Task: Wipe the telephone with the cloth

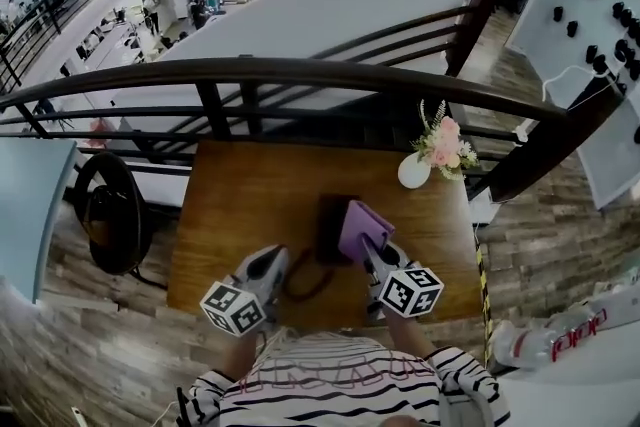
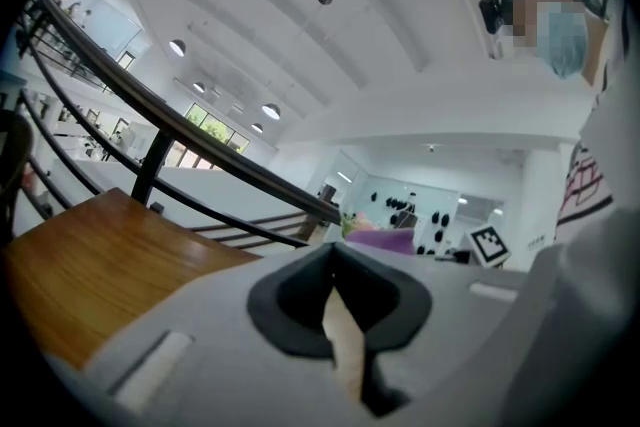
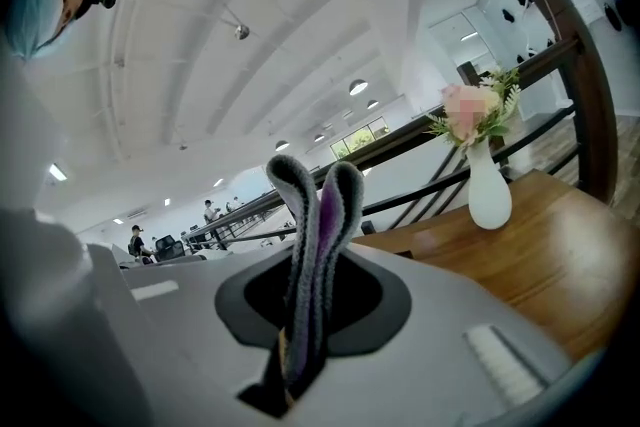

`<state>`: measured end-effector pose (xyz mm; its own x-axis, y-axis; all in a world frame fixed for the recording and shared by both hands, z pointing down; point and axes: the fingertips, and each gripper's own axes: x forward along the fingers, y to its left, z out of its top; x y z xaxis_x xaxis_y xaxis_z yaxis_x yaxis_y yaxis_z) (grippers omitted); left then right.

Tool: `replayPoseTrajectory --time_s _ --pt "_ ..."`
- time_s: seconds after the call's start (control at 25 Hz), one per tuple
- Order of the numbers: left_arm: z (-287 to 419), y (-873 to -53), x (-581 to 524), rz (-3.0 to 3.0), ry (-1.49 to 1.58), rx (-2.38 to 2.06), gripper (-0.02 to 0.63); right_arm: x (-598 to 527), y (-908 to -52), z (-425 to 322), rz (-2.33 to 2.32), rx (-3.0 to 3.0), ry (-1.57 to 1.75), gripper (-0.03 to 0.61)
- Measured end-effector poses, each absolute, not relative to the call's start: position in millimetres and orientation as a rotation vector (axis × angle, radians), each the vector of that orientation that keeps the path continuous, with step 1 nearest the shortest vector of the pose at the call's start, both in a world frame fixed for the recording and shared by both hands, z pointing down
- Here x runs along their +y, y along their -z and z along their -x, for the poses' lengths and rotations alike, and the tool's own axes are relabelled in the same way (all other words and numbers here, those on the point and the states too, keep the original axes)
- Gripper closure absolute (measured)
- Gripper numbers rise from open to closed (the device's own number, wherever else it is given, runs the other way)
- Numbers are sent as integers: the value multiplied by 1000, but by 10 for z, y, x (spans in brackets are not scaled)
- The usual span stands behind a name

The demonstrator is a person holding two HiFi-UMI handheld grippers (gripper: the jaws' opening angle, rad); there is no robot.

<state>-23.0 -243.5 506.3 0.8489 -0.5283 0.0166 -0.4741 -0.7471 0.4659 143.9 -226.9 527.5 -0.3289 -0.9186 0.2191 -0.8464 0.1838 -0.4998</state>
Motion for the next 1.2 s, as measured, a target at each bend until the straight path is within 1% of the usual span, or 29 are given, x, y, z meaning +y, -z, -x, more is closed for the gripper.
replayPoseTrajectory --time_s 0.48,0.76,0.92,1.2 --pt "443 -5174 -2515 -2482 173 -952 612 -2982 -5789 -1241 1609 2484 973 540" --pt "615 -5241 -2460 -2427 157 -1071 611 -3345 -6245 -1121 1551 2493 1149 540" --pt "641 -5251 -2439 -2407 154 -1113 612 -3481 -6492 -1149 1585 2483 1234 540" --pt "683 -5242 -2446 -2406 156 -1106 612 -3554 -6737 -1274 1719 2469 1266 540"
